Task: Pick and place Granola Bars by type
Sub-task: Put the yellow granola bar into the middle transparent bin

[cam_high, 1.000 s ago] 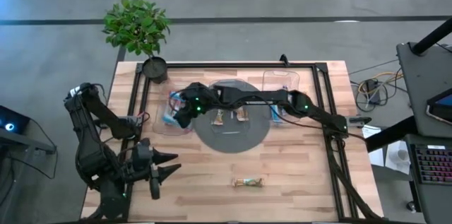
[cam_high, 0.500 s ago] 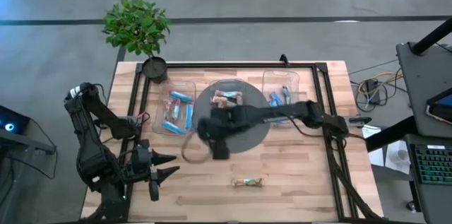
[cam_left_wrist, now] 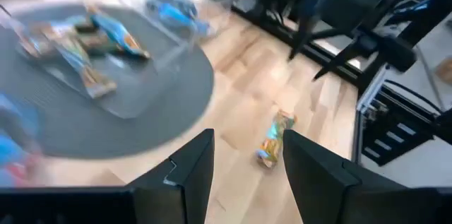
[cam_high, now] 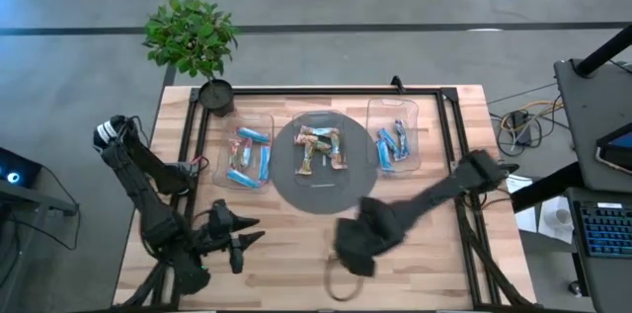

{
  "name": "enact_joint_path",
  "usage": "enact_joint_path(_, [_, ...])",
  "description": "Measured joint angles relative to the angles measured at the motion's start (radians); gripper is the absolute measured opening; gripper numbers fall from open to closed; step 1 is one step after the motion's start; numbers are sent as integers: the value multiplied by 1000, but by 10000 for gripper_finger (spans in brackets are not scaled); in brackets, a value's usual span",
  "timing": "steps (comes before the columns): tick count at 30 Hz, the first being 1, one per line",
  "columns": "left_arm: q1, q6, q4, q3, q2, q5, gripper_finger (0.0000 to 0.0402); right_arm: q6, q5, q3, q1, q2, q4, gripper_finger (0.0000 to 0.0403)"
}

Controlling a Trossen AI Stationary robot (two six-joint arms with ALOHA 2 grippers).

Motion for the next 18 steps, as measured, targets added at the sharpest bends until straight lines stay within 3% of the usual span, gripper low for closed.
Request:
enact_joint_path(4, [57, 103, 291, -126, 0, 74, 152, 319, 37, -217, 86, -140, 34, 207])
enact_joint_path(10, [198, 502, 838, -281, 18, 286, 151, 776, 104, -478, 178, -340, 60, 207])
enact_joint_path(13, [267, 659, 912, -283, 37, 368, 150, 856, 105, -568, 199, -409, 83, 207])
enact_joint_path(18, [379, 744, 914, -236, 87, 573, 149, 885, 105, -666, 206, -480, 85, 206])
